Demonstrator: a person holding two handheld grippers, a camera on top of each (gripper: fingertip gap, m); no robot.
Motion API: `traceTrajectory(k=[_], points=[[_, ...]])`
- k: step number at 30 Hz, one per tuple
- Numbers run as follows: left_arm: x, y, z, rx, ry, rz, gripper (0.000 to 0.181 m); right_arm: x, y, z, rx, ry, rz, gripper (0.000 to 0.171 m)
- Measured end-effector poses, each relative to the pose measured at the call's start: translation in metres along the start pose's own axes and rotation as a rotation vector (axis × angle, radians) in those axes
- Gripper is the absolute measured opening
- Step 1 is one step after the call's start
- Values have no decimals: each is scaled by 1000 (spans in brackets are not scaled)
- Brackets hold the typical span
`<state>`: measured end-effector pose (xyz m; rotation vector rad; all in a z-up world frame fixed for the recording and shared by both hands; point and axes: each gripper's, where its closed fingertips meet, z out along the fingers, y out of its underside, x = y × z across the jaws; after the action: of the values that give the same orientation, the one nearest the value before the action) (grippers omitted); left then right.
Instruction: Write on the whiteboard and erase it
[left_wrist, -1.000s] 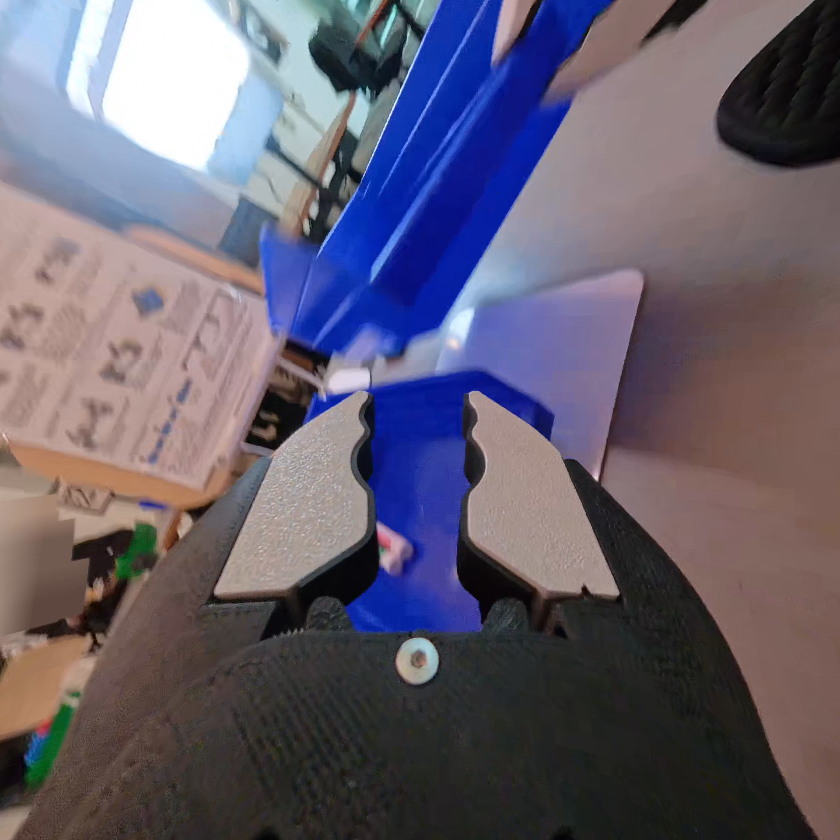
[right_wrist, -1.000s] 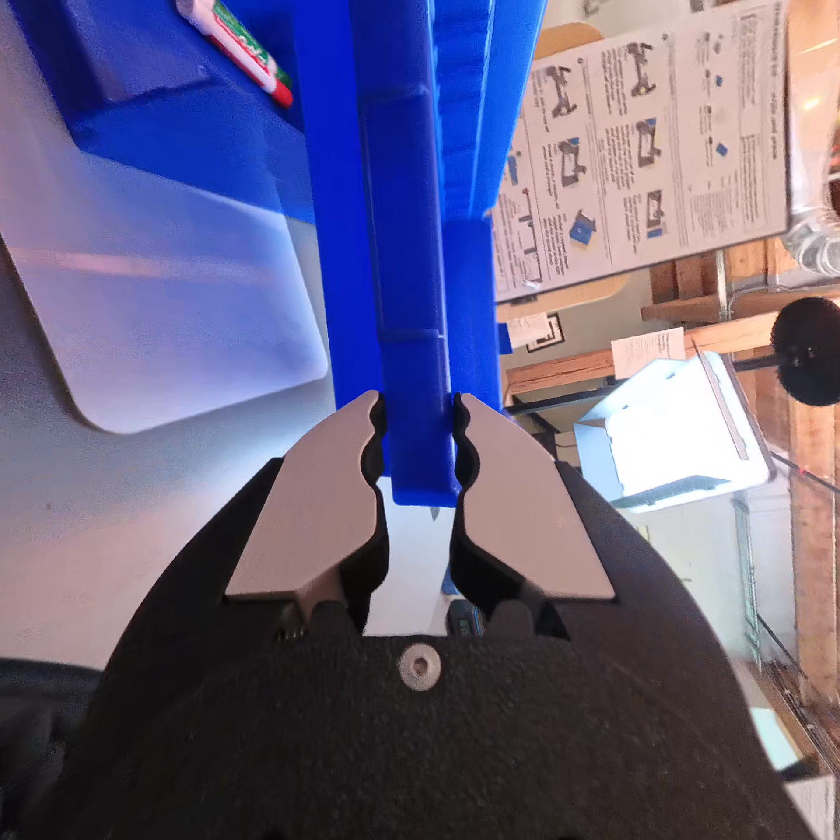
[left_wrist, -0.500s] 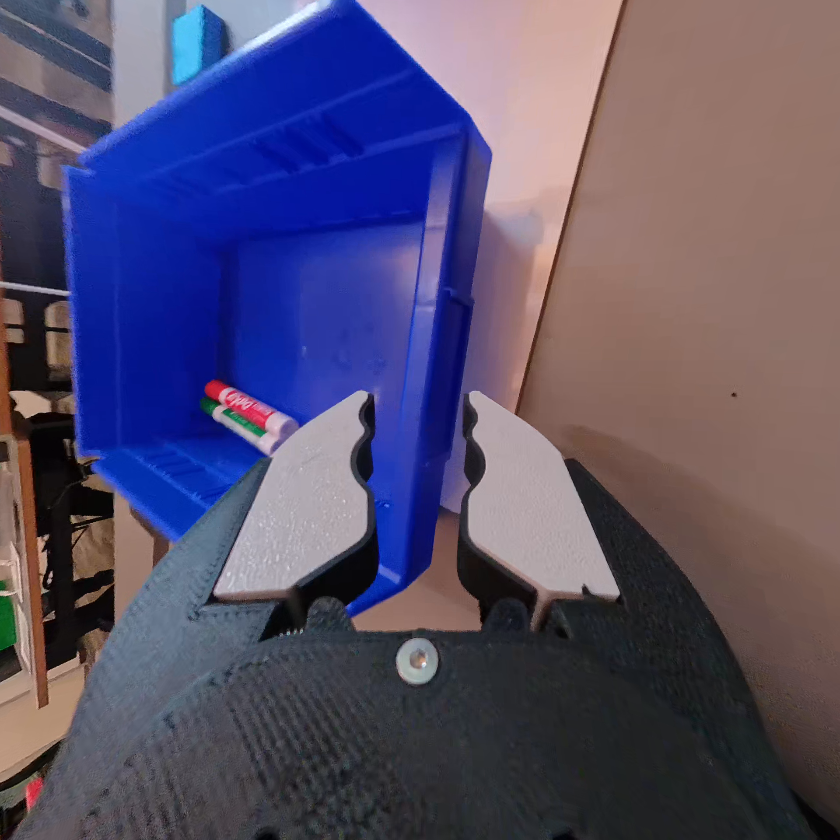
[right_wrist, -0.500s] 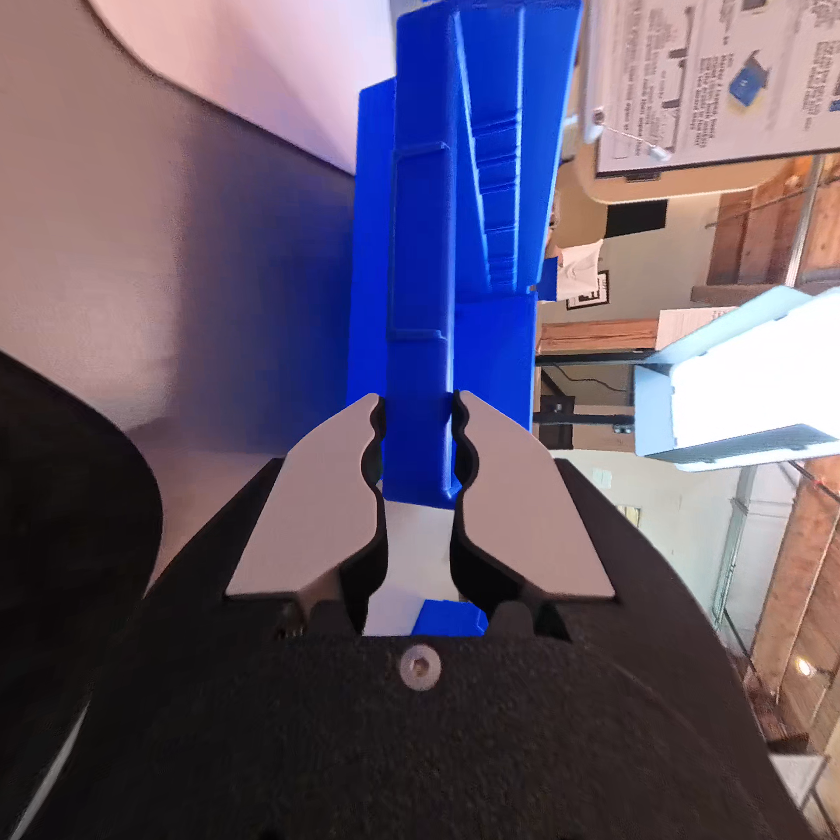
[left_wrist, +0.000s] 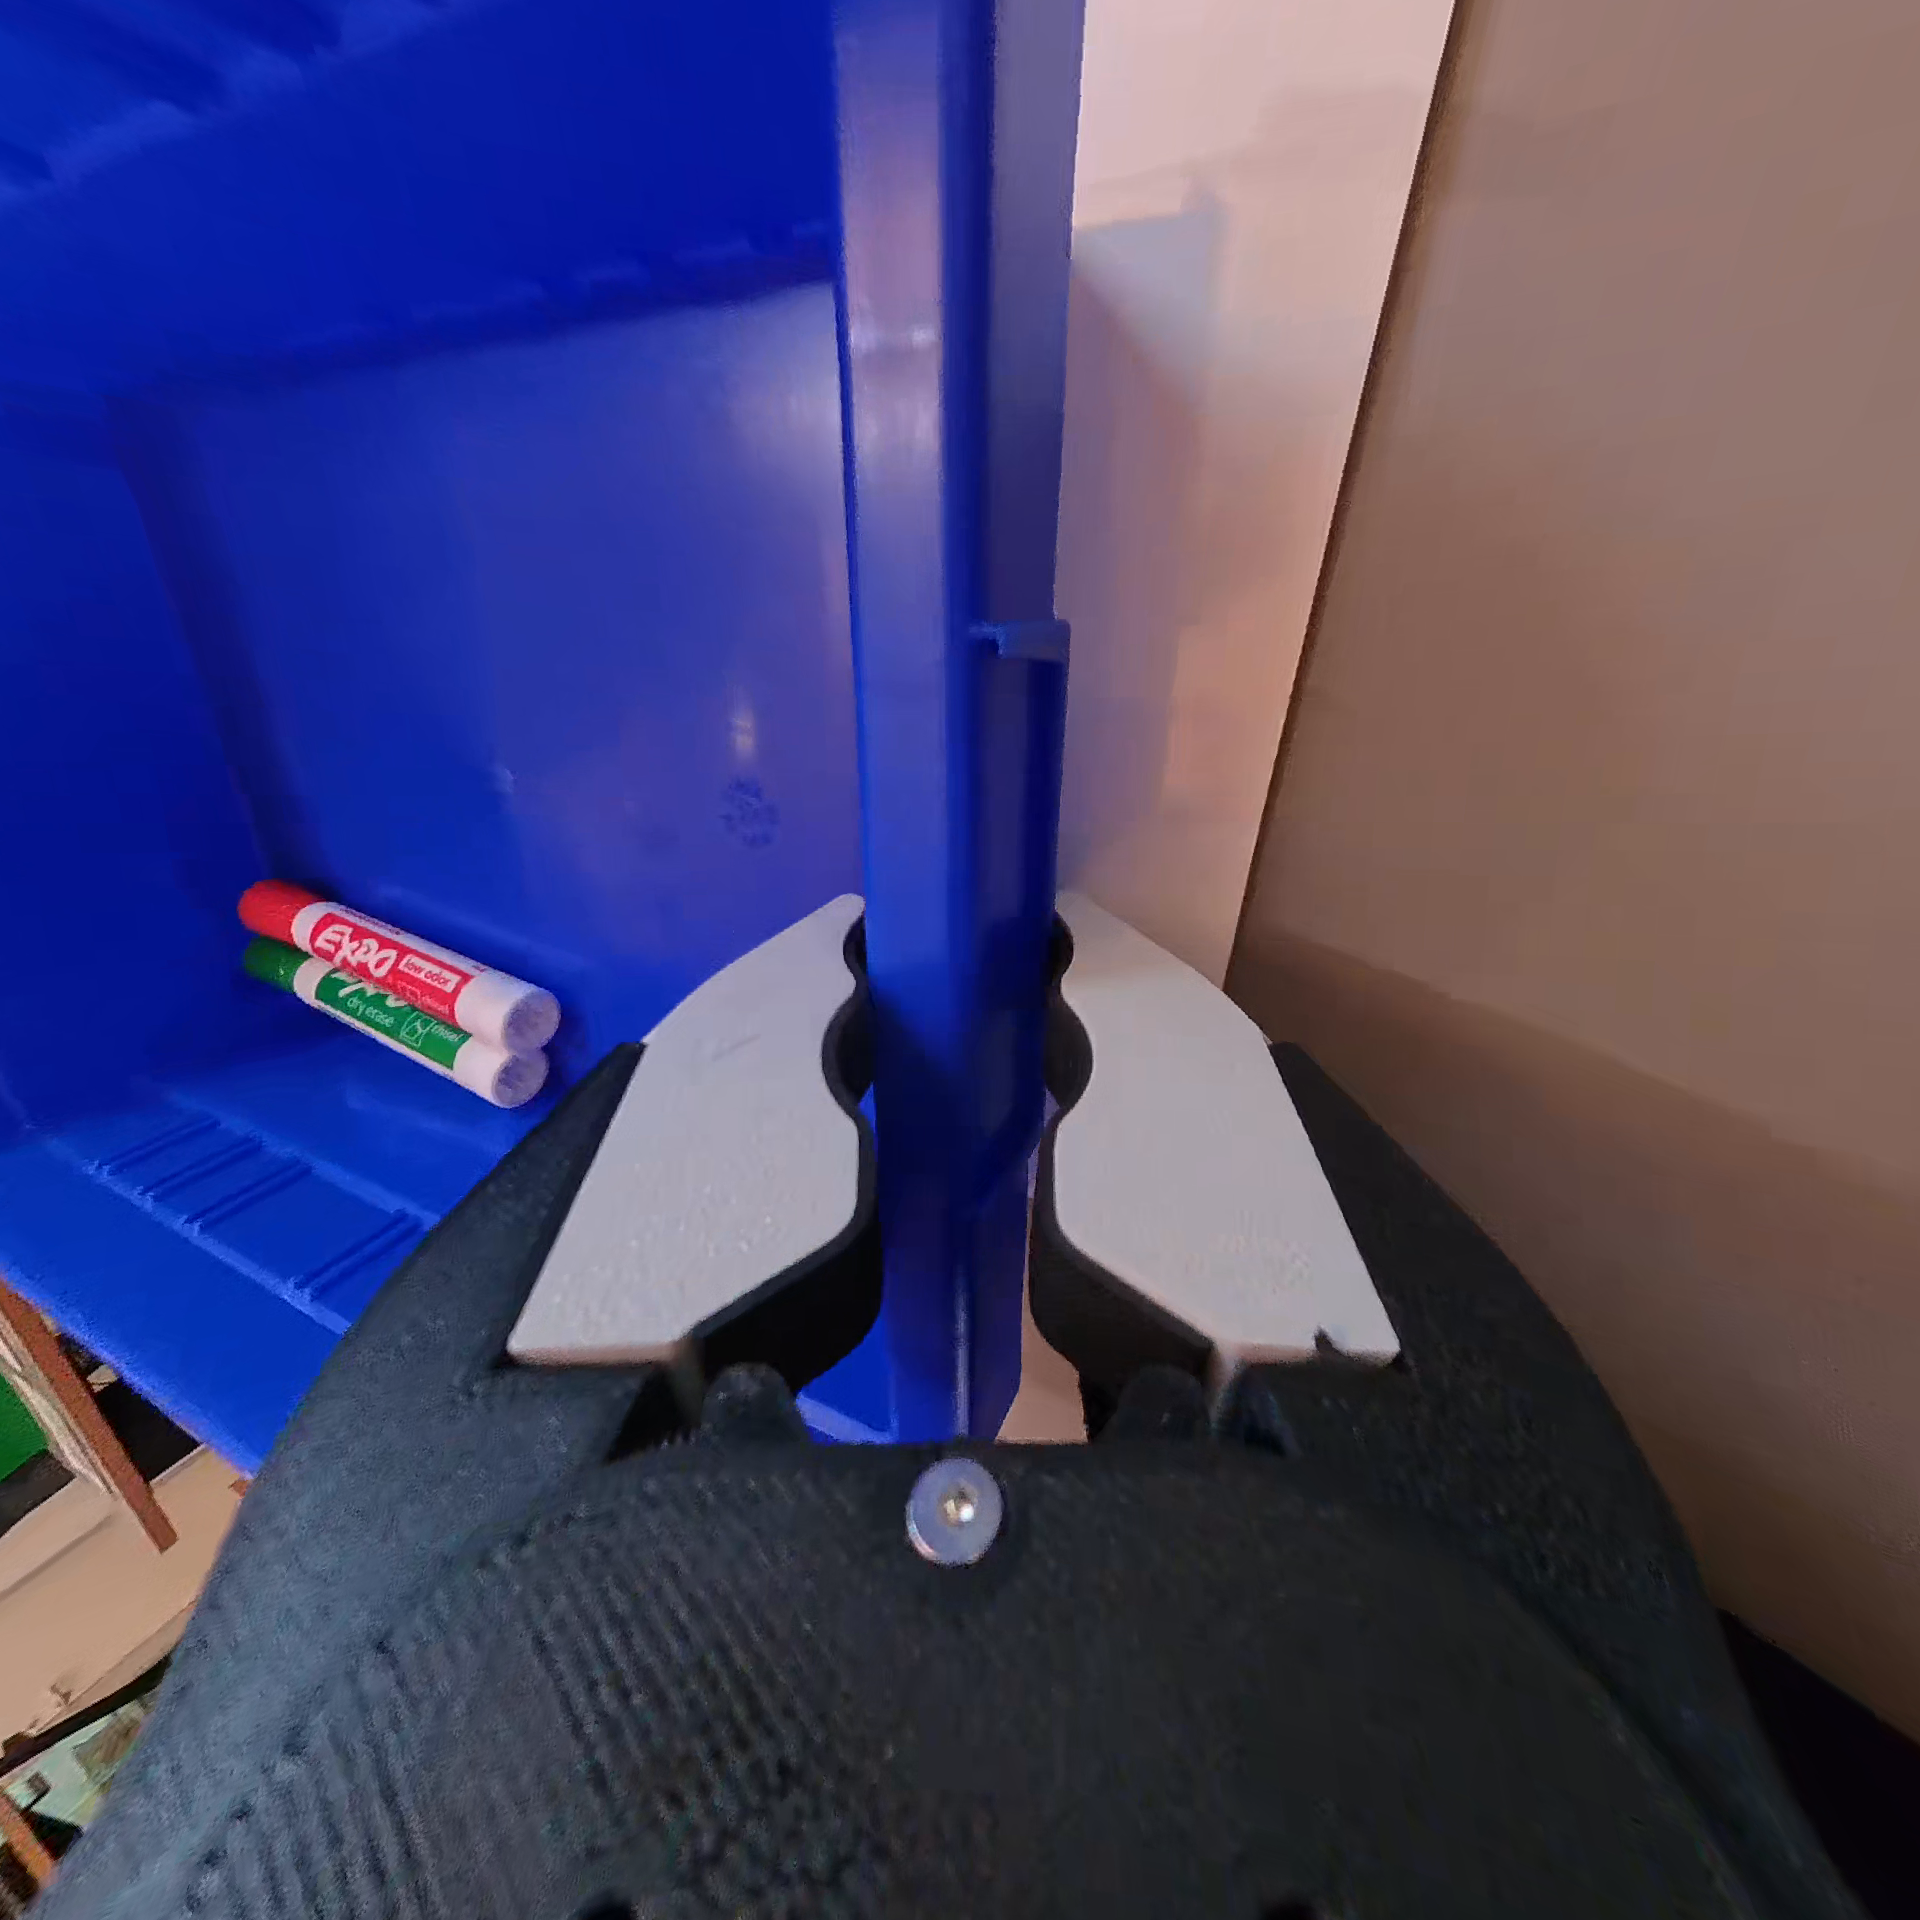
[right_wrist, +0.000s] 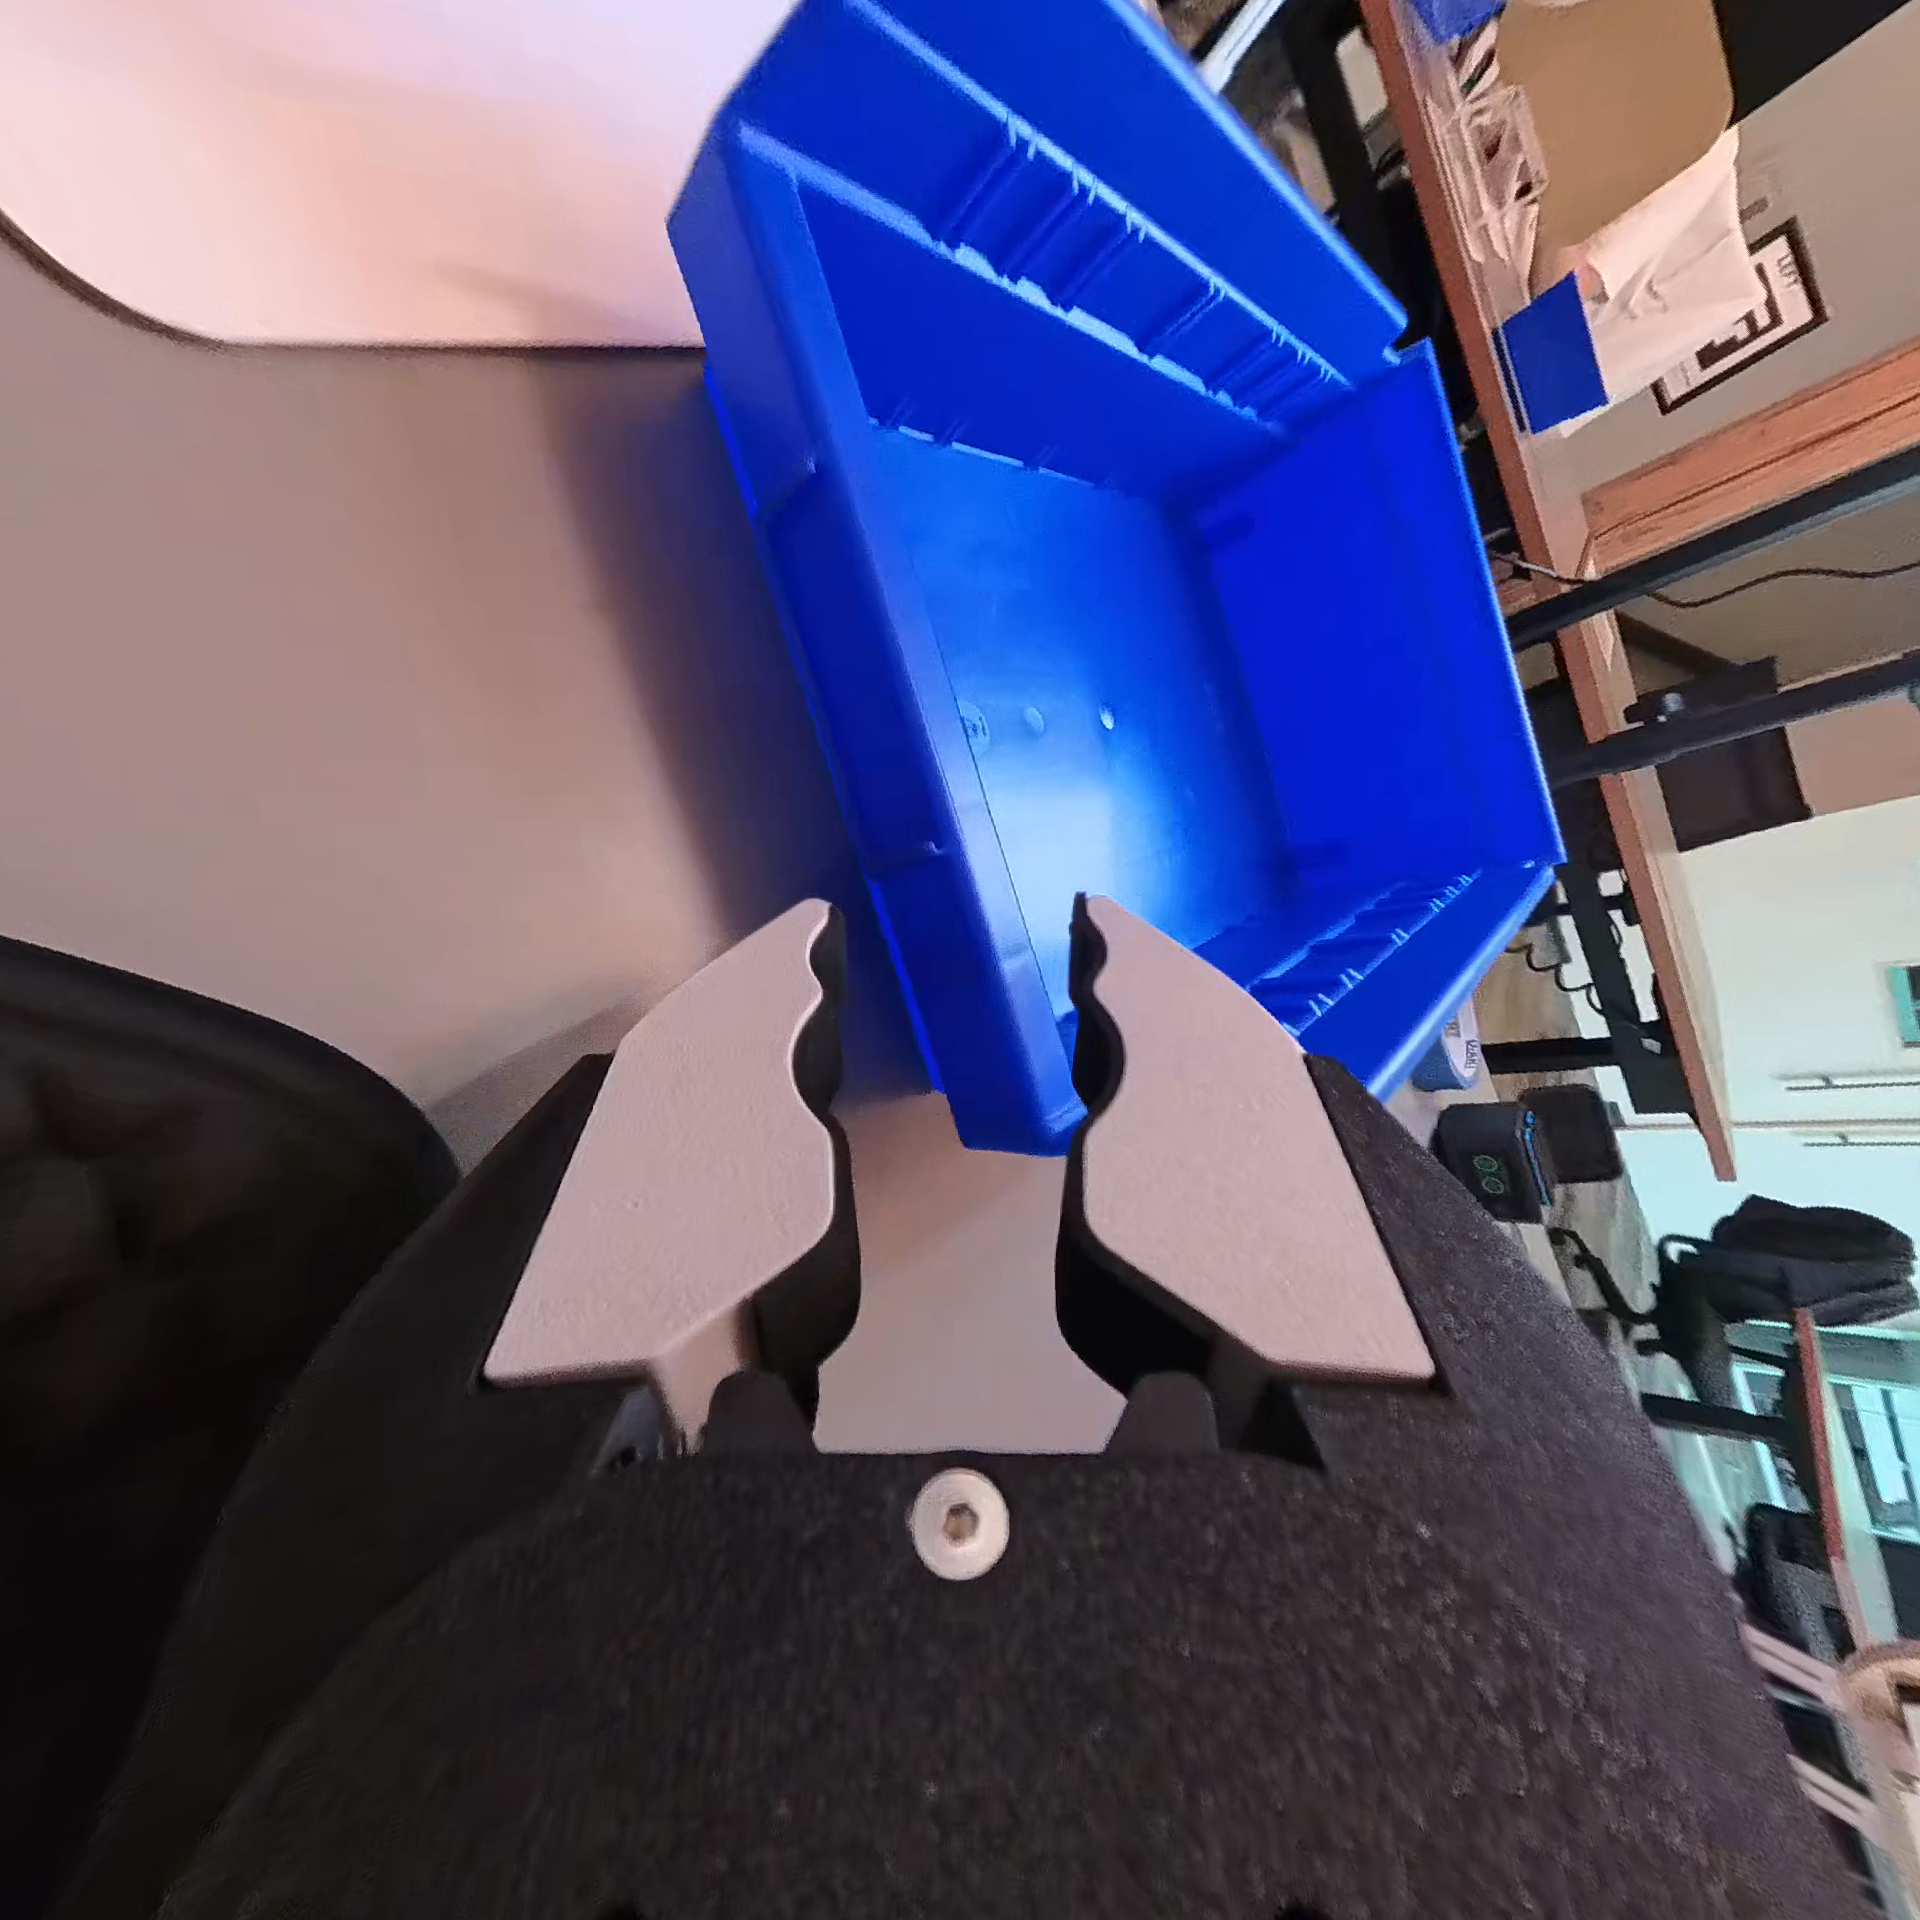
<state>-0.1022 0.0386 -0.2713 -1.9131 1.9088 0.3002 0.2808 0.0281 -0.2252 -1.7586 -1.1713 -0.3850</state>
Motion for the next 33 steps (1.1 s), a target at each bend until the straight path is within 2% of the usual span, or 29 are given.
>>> traceTrajectory(k=[7, 18, 22, 29, 33], points=[[-5, 21, -10, 25, -83, -62, 30, -9, -14, -10, 31, 9, -8, 37], [-34, 137, -40, -128, -237, -272, 31, -15, -43, 0, 88, -7, -9, 33], [-51, 180, -32, -183, -264, -343, 30, -21, -57, 6, 117, -29, 20, 33], [-84, 234, -5, -245, -313, -368, 30, -28, -67, 18, 129, -85, 126, 36], [-91, 245, 3, -238, -322, -385, 30, -28, -69, 22, 131, -95, 158, 39]])
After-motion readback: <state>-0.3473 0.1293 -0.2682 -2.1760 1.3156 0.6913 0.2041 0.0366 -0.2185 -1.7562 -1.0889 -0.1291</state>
